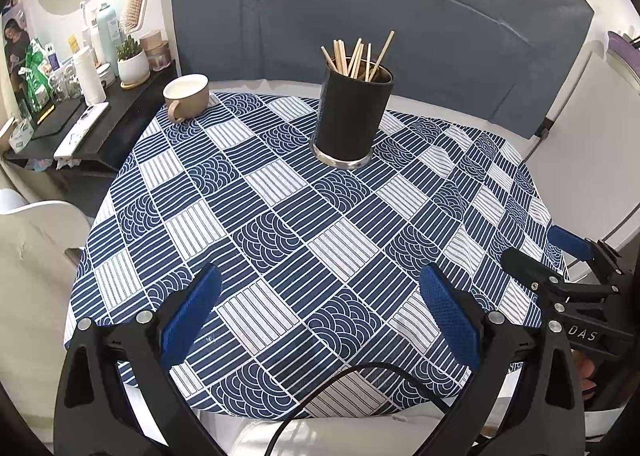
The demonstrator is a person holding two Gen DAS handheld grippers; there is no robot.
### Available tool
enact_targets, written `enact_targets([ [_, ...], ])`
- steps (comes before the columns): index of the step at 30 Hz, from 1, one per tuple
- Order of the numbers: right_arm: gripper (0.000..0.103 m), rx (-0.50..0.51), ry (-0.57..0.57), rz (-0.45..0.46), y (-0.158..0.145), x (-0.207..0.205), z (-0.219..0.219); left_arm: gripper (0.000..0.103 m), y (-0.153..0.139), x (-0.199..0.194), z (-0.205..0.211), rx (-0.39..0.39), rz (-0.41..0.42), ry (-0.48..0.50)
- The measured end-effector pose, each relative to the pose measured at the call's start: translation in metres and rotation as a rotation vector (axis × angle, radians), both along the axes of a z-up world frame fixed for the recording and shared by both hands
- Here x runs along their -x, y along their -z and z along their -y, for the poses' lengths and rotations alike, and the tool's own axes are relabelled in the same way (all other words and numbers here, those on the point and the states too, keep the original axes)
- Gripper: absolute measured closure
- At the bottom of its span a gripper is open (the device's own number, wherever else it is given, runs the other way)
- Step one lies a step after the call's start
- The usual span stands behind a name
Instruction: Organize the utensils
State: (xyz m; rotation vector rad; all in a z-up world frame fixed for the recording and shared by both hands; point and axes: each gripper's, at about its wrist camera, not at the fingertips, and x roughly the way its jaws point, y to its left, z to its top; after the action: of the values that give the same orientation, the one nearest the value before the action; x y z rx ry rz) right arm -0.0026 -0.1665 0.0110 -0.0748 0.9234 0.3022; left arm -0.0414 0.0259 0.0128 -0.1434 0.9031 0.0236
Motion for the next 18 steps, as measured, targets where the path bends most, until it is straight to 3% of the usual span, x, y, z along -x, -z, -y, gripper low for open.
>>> enact_targets([
  [18,0.01,0.002,0.006,0.008,-0.0013,0.0056,0.0017,0.006,0.0034,0.0027,0.0053,-0.003,-0.003,0.022],
])
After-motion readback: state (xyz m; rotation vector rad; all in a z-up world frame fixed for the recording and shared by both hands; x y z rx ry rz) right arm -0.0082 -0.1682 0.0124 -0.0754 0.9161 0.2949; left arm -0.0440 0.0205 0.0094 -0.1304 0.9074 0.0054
